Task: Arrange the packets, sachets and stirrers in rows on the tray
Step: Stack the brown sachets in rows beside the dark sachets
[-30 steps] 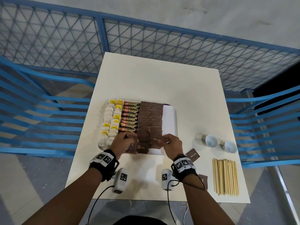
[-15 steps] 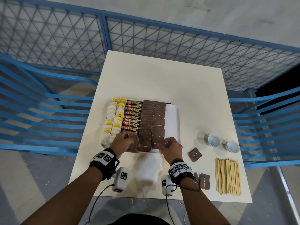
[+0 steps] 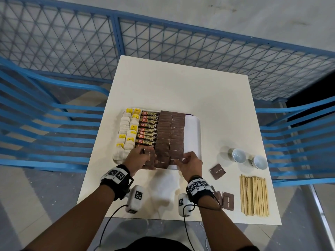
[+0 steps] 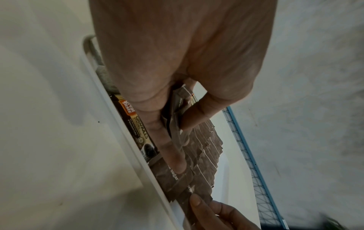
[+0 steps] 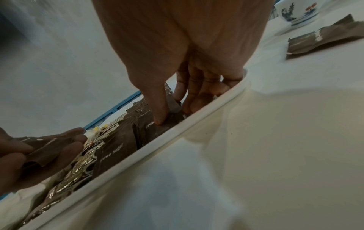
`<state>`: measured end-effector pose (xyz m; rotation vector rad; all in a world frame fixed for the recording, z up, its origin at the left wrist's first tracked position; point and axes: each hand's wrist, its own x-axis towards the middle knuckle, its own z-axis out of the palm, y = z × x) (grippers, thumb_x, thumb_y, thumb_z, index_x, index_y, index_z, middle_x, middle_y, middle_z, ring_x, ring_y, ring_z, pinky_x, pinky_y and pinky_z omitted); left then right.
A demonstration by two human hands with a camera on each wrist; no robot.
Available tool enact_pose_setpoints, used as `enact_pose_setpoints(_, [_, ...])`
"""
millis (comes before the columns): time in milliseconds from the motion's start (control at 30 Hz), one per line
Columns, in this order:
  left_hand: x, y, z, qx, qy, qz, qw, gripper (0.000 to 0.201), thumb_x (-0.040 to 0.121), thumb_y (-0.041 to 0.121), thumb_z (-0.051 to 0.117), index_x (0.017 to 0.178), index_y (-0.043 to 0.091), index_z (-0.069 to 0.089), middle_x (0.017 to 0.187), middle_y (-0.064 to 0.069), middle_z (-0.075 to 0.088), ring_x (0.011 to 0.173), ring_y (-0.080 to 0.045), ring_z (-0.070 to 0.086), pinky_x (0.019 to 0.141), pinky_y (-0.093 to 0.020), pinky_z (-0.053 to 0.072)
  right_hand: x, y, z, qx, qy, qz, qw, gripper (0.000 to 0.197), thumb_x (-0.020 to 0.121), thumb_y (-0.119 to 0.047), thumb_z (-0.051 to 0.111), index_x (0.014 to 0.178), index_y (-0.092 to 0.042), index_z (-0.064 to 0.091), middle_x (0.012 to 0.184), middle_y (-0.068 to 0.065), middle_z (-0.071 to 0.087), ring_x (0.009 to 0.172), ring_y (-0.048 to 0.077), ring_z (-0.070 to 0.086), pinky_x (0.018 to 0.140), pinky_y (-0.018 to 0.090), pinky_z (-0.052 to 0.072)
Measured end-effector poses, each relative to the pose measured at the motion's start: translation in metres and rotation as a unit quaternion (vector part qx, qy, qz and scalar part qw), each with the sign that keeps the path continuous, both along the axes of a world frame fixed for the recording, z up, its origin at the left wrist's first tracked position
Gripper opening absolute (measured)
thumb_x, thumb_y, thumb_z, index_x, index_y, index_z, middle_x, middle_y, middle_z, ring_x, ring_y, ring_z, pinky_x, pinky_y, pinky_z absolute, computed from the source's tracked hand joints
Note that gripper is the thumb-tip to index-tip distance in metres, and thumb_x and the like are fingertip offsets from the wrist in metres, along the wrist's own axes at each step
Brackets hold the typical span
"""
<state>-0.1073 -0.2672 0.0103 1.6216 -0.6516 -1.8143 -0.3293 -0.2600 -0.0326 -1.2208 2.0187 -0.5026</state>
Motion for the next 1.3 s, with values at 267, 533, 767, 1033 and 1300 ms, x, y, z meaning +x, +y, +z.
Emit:
enact_pose_setpoints(267, [-0.002,0.002,0.006,-0.009,0.021,-0.018,1.000,0.027,0.099,-0.007,0.055,0.125,-0.003,0.058,0.124,-0.026,0.065,0.104,-0.048,0.069,0.071,-0.049,0.064,-0.003,0.000,0.003,0.006,-0.004,-0.003,1.000,0.034,0.072,-0.033,0.086,0.091,-0.019,0.062,0.069,-0.006,0.064,0.068,0.008,0.058,0.063,0.014,0.039])
enact_pose_setpoints(533, [0.000,-0.001,0.004,0.009,-0.011,-0.018,1.000,0.023,0.094,-0.006,0.063,0.115,0.004,0.063,0.110,-0.020,0.072,0.088,-0.038,0.075,0.072,-0.057,0.062,-0.004,0.002,0.005,0.005,-0.002,-0.008,1.000,0.034,0.075,-0.034,0.084,0.094,-0.019,0.061,0.074,-0.004,0.065,0.072,0.010,0.059,0.071,0.019,0.040])
enact_pose_setpoints(767, [-0.005,-0.006,0.007,-0.003,-0.012,-0.008,1.000,0.017,0.094,0.010,0.071,0.109,0.007,0.063,0.102,-0.018,0.076,0.093,-0.036,0.075,0.075,-0.056,0.062,0.009,0.006,0.017,-0.079,-0.032,0.013,0.996,0.015,0.084,-0.030,0.076,0.091,-0.022,0.066,0.077,-0.010,0.067,0.073,-0.001,0.061,0.070,0.021,0.045])
enact_pose_setpoints(1033, [-0.011,-0.007,0.004,-0.016,-0.036,0.004,0.999,0.008,0.086,0.022,0.080,0.086,0.022,0.072,0.107,-0.014,0.074,0.108,-0.036,0.068,0.089,-0.063,0.056,0.042,-0.006,0.032,-0.025,-0.118,0.188,0.975,0.022,0.084,-0.031,0.079,0.097,-0.015,0.071,0.083,-0.013,0.068,0.074,-0.006,0.061,0.065,0.006,0.046])
enact_pose_setpoints(1300, [-0.008,-0.003,0.011,-0.066,-0.088,-0.009,0.994,0.018,0.088,0.013,0.077,0.100,0.003,0.069,0.095,-0.011,0.073,0.088,-0.024,0.071,0.057,-0.033,0.060,0.034,-0.015,0.031,-0.042,-0.133,0.108,0.984,0.011,0.080,-0.023,0.081,0.079,-0.030,0.073,0.079,-0.009,0.073,0.076,0.008,0.069,0.072,0.024,0.056])
